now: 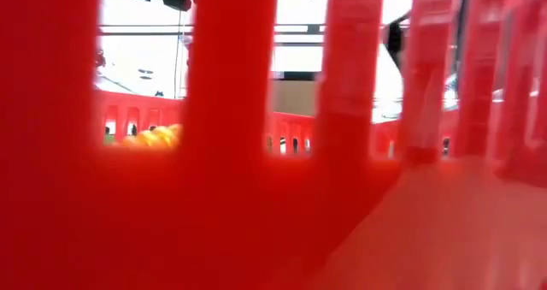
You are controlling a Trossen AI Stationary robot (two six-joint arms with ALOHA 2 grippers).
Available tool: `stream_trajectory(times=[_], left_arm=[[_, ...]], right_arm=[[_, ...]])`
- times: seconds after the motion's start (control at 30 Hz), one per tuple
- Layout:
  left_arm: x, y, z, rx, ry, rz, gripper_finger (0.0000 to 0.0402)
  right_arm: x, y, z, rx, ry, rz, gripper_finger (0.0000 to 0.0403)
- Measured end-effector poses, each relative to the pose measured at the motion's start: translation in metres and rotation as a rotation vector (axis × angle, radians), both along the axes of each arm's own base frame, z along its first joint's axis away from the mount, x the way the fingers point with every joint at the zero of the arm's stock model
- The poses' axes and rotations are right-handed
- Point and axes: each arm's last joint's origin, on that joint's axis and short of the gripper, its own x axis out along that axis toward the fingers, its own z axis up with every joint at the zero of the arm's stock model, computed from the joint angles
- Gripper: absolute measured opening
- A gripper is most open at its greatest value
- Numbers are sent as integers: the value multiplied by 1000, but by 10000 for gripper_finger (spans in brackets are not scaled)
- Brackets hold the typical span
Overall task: Pick & Place Office Desk Supplies
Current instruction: Put the blue spring keychain into the red basket
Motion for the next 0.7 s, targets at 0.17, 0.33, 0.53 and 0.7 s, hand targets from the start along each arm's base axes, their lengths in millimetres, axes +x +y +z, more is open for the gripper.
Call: stream_trajectory(times=[0.17,0.33,0.53,0.7], left_arm=[[0,0,3,26,-31,-6,129],[0,0,3,42,-35,-8,129],[1,0,3,66,-40,6,129],[1,1,3,81,-42,8,129]], right_arm=[[0,-5,0,-42,7,-6,0],[-16,8,2,-93,127,-16,0],[-29,31,14,-134,208,17,0],[-35,38,16,-152,207,68,21]])
